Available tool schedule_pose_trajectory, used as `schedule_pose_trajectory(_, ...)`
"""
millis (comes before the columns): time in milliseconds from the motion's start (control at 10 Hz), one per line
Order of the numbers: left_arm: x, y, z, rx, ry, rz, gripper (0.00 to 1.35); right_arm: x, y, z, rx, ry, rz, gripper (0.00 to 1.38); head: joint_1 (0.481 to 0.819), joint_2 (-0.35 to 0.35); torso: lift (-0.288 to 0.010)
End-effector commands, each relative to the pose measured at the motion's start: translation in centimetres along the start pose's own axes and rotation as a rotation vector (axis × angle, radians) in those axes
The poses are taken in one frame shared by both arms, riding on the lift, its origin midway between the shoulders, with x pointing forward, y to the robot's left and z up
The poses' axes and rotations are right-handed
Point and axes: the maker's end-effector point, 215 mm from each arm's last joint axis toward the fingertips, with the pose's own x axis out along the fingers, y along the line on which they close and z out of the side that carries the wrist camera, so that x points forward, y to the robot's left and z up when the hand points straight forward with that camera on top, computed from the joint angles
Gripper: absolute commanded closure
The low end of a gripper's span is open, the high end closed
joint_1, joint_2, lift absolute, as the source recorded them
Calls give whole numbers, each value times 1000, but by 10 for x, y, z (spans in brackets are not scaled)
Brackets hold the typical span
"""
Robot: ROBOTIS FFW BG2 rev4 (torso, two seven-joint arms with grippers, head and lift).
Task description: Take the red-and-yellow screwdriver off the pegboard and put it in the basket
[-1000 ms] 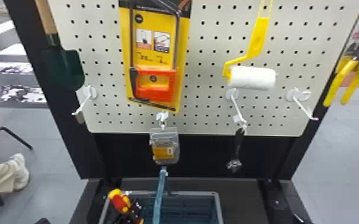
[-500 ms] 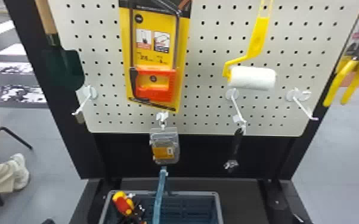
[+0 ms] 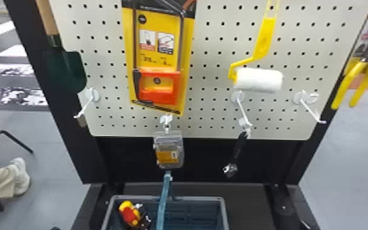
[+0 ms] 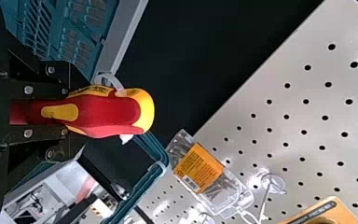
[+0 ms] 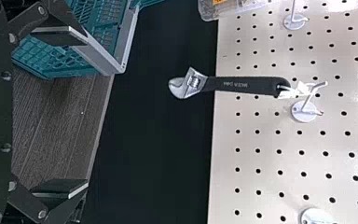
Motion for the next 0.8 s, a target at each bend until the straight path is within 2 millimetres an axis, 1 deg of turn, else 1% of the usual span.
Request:
schedule_pose_trajectory(0,0,1,-7,4,31,-8,880,0,0,0,4,-2,-2,213,549,0,-100)
schedule_pose_trajectory(100,4,-3,-4,50,35,-29,960,0,1,-3,8,2,0,213,549,0,-100)
schedule_pose_trajectory(200,7,-6,-2,54,34,-42,957,0,1,-3,8,2,0,213,549,0,-100)
schedule_pose_trajectory(300,7,-5,1,63,32,-51,570,0,1,-3,8,2,0,213,549,0,-100)
schedule_pose_trajectory(400,4,-3,5,69,13,-44,211,0,1,-3,8,2,0,213,549,0,-100)
schedule_pose_trajectory(500,2,0,8,72,-2,-35,85,0,1,-3,8,2,2,213,549,0,-100)
schedule_pose_trajectory(600,1,2,10,73,-11,-25,133,0,1,-3,8,2,2,213,549,0,-100)
schedule_pose_trajectory(700,0,2,10,72,-13,-24,148,0,1,-3,8,2,2,213,549,0,-100)
